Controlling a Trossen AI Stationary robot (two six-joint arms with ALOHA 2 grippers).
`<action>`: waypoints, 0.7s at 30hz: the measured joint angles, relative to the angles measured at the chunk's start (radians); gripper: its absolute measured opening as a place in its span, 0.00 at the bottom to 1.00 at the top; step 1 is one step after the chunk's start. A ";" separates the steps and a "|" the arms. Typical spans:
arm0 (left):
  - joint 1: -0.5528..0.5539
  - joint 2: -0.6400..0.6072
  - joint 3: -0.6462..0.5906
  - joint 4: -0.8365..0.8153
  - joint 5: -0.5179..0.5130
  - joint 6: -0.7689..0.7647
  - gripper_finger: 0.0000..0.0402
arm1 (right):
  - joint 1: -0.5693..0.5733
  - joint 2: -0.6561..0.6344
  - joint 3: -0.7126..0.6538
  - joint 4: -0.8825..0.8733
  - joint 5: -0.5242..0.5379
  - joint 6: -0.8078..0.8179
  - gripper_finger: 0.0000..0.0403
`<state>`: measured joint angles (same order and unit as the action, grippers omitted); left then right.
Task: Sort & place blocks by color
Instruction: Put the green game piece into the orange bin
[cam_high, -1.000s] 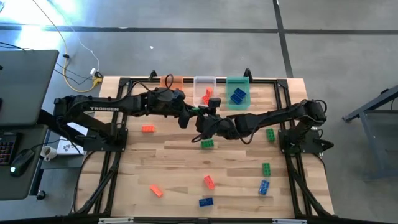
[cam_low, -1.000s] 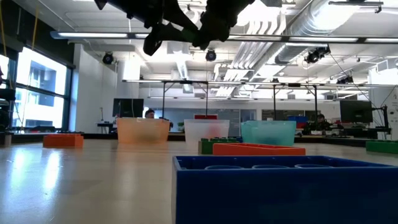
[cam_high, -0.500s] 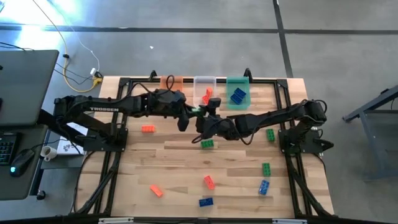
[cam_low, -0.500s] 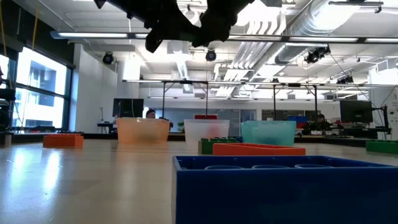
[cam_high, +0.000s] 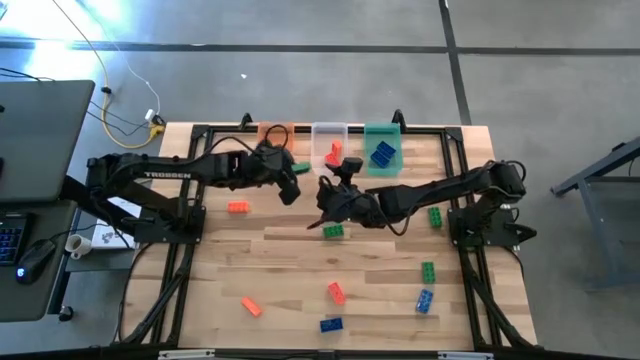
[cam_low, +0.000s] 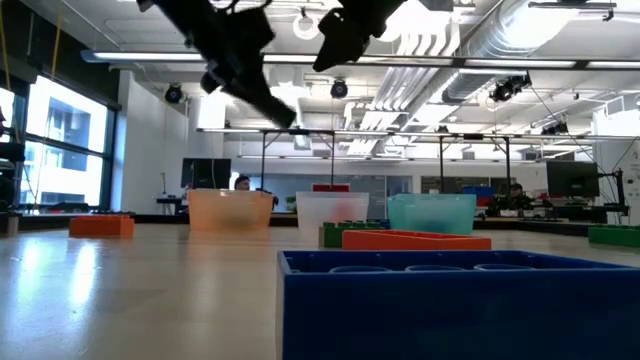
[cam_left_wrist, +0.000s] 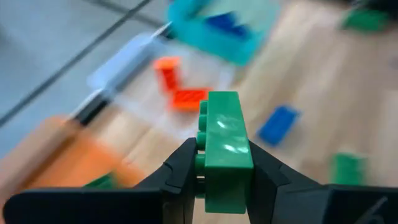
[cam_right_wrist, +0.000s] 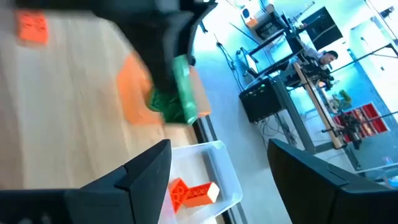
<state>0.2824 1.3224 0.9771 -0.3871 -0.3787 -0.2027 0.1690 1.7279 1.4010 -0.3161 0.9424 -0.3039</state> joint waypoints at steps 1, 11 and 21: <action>0.012 0.000 0.000 -0.028 -0.019 0.001 0.19 | 0.006 0.000 0.000 -0.001 0.000 0.012 0.63; 0.208 0.000 0.000 -0.156 0.010 0.080 0.19 | 0.098 0.000 0.000 -0.009 0.027 0.045 0.64; 0.442 0.038 0.000 -0.082 0.157 0.104 0.19 | 0.148 0.000 0.000 -0.078 0.031 0.207 0.64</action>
<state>0.7249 1.3603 0.9771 -0.4691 -0.2215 -0.0985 0.3166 1.7279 1.4010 -0.3945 0.9733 -0.0965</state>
